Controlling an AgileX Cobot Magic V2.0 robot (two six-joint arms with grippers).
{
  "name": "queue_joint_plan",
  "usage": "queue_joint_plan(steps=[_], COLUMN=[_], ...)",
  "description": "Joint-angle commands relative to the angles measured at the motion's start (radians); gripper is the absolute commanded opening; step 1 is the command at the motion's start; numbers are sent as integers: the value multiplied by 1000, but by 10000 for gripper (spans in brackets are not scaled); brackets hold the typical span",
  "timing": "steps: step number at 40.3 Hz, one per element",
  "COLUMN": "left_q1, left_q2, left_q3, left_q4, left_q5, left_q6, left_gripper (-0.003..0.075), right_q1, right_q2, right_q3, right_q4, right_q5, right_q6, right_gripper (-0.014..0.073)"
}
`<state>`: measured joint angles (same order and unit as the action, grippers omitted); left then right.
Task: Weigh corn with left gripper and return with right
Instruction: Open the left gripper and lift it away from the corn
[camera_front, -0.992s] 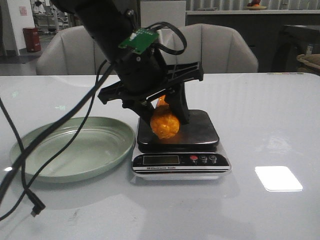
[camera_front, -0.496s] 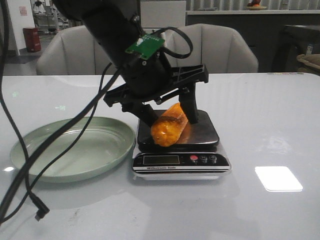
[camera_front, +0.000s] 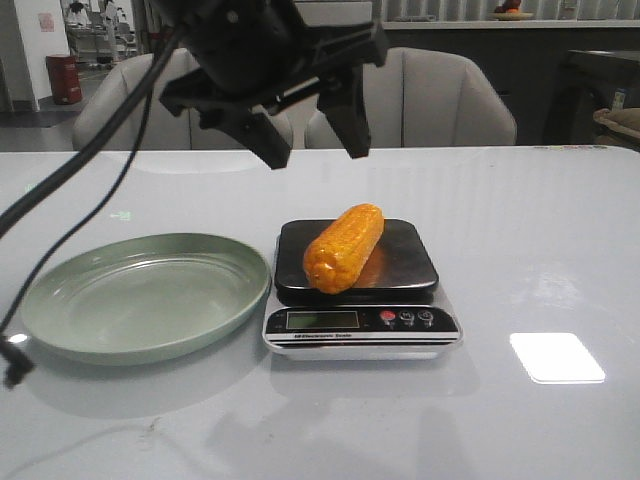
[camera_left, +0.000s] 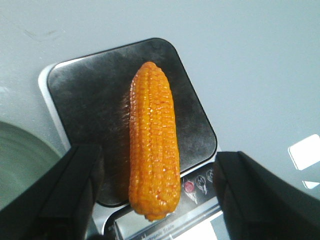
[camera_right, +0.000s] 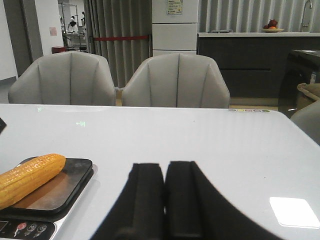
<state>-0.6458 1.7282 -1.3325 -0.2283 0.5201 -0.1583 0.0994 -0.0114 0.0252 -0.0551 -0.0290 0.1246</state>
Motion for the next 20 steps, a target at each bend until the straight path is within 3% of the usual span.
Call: queue_joint_plan(steps=[1,20], left_q1=[5,5], left_q2=[-134,-701], left_q3=[38,440], left_q4=[18,198], left_q5=[-86,-125], left_q6=[-7,-7], left_gripper=[530,530], right_q1=[-8,-8], right_q2=[-20,-20], right_q3=[5,5], right_q4=[1,1], right_q5=[-75,-75], right_q6=[-2,-2], right_gripper=[142,142])
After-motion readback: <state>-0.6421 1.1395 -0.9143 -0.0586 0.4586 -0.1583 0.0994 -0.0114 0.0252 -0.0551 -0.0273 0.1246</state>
